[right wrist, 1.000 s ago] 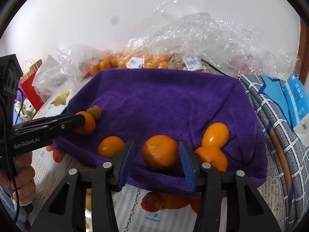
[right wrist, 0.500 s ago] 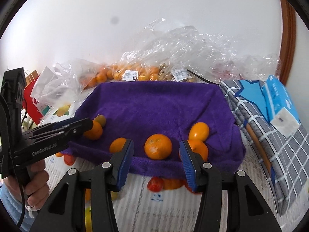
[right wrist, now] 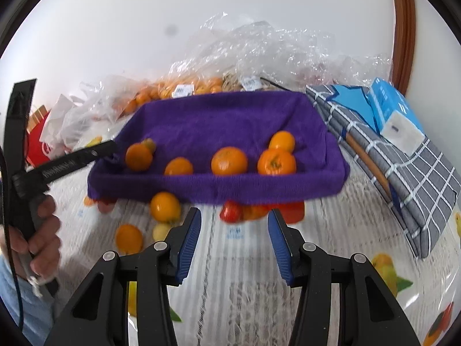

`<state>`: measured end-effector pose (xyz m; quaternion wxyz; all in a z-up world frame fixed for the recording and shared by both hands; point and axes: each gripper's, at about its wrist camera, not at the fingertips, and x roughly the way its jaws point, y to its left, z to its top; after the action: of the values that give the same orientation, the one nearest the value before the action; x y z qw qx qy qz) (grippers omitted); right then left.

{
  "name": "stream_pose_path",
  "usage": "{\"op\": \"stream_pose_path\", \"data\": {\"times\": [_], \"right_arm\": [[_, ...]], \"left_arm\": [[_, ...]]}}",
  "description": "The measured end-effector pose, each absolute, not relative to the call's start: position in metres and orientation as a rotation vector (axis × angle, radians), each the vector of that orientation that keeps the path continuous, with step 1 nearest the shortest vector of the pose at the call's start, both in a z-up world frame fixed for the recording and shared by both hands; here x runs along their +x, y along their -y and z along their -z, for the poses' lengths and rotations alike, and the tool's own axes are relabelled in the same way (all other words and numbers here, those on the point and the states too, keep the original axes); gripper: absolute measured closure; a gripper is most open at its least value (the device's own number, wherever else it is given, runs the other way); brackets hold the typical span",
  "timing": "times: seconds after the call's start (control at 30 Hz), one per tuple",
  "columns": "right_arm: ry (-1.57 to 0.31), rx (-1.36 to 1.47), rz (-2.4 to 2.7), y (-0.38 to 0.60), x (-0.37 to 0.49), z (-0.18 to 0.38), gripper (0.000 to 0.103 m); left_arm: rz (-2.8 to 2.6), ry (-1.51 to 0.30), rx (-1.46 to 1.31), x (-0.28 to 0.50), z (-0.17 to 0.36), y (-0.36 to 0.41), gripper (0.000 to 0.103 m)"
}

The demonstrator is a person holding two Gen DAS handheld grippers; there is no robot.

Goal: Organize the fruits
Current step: 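Carry the tangerine and orange over the purple towel and open both tools, then grasp a small red fruit with the right tool while the left tool grasps an orange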

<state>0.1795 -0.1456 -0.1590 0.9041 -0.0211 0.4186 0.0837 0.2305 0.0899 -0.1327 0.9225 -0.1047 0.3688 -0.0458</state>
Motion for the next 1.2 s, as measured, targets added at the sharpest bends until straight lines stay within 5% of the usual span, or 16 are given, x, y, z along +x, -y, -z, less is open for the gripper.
{"op": "stream_pose_path", "data": {"times": [0.6, 0.7, 1.2], "right_arm": [[-0.945, -0.078, -0.203, 0.133, 0.219, 0.204, 0.069], [-0.944, -0.083, -0.21, 0.131, 0.22, 0.207, 0.078], [-0.876, -0.058, -0.19, 0.164, 0.192, 0.179, 0.078]], "left_arm": [[0.137, -0.779, -0.218, 0.191, 0.153, -0.096, 0.058], [0.17, -0.789, -0.231, 0.191, 0.155, -0.094, 0.058], [0.381, -0.877, -0.099, 0.177, 0.168, -0.032, 0.058]]}}
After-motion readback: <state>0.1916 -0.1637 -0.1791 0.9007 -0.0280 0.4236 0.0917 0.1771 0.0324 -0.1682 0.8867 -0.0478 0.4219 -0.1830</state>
